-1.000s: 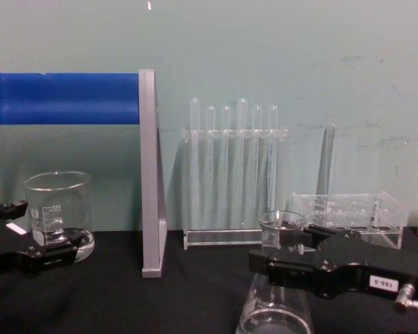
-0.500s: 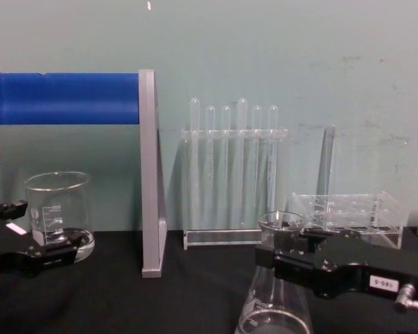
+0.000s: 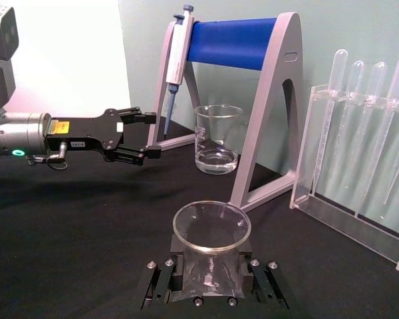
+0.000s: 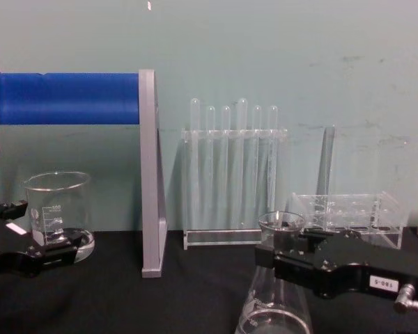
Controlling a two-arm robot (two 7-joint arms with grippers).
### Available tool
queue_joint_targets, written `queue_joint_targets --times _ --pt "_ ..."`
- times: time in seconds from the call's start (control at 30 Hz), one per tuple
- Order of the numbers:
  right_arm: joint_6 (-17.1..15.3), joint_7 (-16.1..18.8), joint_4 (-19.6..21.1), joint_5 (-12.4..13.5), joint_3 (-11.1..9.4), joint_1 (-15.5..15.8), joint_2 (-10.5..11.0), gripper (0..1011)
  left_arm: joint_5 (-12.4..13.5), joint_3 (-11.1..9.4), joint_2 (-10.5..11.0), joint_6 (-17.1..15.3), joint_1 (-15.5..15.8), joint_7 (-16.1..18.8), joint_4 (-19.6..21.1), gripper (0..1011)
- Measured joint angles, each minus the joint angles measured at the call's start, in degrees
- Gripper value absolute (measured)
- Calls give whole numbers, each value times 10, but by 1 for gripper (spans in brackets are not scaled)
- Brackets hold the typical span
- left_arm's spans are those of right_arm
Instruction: Grasp the erlenmeyer flask with one hand, shake it three times, then place it back.
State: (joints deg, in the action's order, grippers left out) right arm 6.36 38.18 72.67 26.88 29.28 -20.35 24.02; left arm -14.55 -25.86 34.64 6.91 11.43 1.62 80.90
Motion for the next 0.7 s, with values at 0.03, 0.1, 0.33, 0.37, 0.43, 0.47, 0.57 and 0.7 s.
queue_joint_targets --times 0.03,0.1,0.33,0.37,0.43,0.47,0.57,0.7 --pt "0 0 0 0 0 0 0 449 0 0 0 0 0 0 0 1001" --pt "0 0 0 0 0 0 0 449 0 0 0 0 0 0 0 1001" --pt "-1 1 1 2 -1 0 0 449 0 0 0 0 0 0 0 1001" --pt "-2 1 2 2 -1 0 1 449 0 0 0 0 0 0 0 1001" --pt "-5 -1 10 6 -5 2 2 449 0 0 0 0 0 0 0 1001" --pt "-7 -3 15 8 -7 4 3 449 0 0 0 0 0 0 0 1001" --pt "-14 -20 37 16 -17 13 4 449 0 0 0 0 0 0 0 1001" --pt "-24 -67 83 20 -37 32 3 449 0 0 0 0 0 0 0 1001"
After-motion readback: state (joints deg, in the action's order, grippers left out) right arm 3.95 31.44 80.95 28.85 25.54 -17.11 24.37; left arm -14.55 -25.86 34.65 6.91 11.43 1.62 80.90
